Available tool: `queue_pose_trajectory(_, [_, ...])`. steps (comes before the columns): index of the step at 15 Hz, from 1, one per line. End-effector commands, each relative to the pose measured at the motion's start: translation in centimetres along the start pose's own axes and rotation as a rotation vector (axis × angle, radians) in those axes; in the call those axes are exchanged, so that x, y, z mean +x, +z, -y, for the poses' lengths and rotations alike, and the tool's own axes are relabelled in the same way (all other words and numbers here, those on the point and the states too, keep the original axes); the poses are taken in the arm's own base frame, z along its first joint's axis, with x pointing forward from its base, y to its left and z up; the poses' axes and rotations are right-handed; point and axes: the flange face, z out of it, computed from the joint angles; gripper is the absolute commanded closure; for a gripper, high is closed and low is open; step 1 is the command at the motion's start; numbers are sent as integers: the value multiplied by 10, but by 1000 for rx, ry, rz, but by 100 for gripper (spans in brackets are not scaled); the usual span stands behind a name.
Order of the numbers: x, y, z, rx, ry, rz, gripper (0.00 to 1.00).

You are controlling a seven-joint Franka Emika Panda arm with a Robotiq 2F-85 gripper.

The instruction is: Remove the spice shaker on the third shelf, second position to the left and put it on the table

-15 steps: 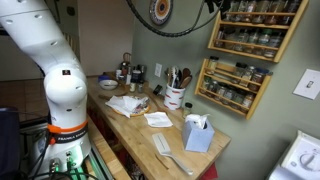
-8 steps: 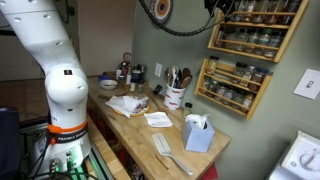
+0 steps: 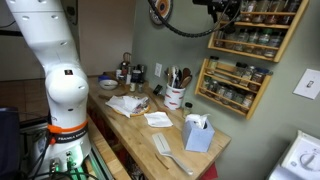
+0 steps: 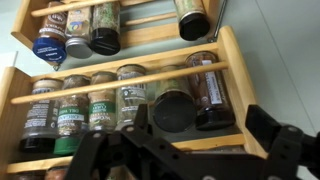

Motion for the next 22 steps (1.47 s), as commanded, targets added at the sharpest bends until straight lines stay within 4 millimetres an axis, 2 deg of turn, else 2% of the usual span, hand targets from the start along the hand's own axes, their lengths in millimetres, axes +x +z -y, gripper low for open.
queue_pose_trajectory(1, [9, 9, -4, -3, -40, -22, 0])
queue_pose_trajectory(15, [25, 38, -8, 7, -143, -35, 0])
queue_pose_trajectory(22, [23, 47, -23, 13, -150, -22, 0])
